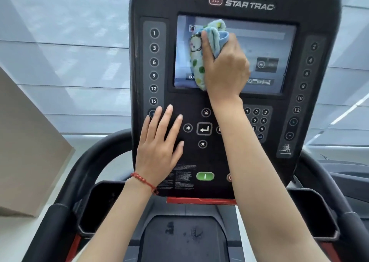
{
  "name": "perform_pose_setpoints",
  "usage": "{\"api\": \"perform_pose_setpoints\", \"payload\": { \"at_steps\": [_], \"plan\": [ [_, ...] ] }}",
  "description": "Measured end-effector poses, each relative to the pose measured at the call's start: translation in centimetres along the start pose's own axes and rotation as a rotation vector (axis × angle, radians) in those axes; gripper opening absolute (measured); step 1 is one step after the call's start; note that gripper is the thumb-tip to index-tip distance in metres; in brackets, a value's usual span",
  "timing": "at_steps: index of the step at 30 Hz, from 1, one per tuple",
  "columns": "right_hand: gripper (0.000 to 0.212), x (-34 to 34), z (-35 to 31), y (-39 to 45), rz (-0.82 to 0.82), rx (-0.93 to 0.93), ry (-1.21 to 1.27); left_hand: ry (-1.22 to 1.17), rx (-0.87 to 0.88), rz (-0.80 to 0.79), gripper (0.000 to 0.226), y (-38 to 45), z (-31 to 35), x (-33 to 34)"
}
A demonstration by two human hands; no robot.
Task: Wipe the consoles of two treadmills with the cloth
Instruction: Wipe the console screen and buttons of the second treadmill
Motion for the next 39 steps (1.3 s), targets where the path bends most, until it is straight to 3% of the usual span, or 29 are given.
{"api": "perform_pose_setpoints", "payload": {
  "at_steps": [4, 10, 15, 24, 31, 39],
  "plan": [
    [0.048, -1.5, 4.6, 1.2, -0.076, 0.213, -0.03, 0.017, 0.005, -0.001, 0.048, -0.1, 0.0, 0.2],
    [0.049, -2.6, 6.3, 0.8, 0.041, 0.52, 0.024, 0.026, 0.011, 0.013, 0.048, 0.0, 0.1, 0.4],
    [0.053, -1.3, 2.8, 0.9, 0.062, 0.455, 0.05, 0.024, 0.027, 0.03, 0.048, 0.0, -0.1, 0.5],
    [0.055, 2.4, -4.4, 1.2, -0.065, 0.267, 0.093, 0.006, 0.04, 0.034, 0.052, 0.0, -0.2, 0.4],
    [0.059, 0.9, 1.3, 2.7, -0.152, 0.28, 0.051, 0.022, 0.035, 0.008, 0.049, -0.1, -0.2, 0.2],
    [0.057, -6.6, 13.0, 3.7, 0.022, 0.522, -0.083, 0.03, 0.013, 0.041, 0.048, 0.0, 0.1, 0.5]
  ]
}}
Point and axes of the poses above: each hand's wrist, its own y-axis towards the middle knuckle, its own x-axis out of the palm, z = x × y, the point moved 7 cm from there along y, towards the middle knuckle, and after that the axes turned 6 degrees about -z, right-handed, at the moved point
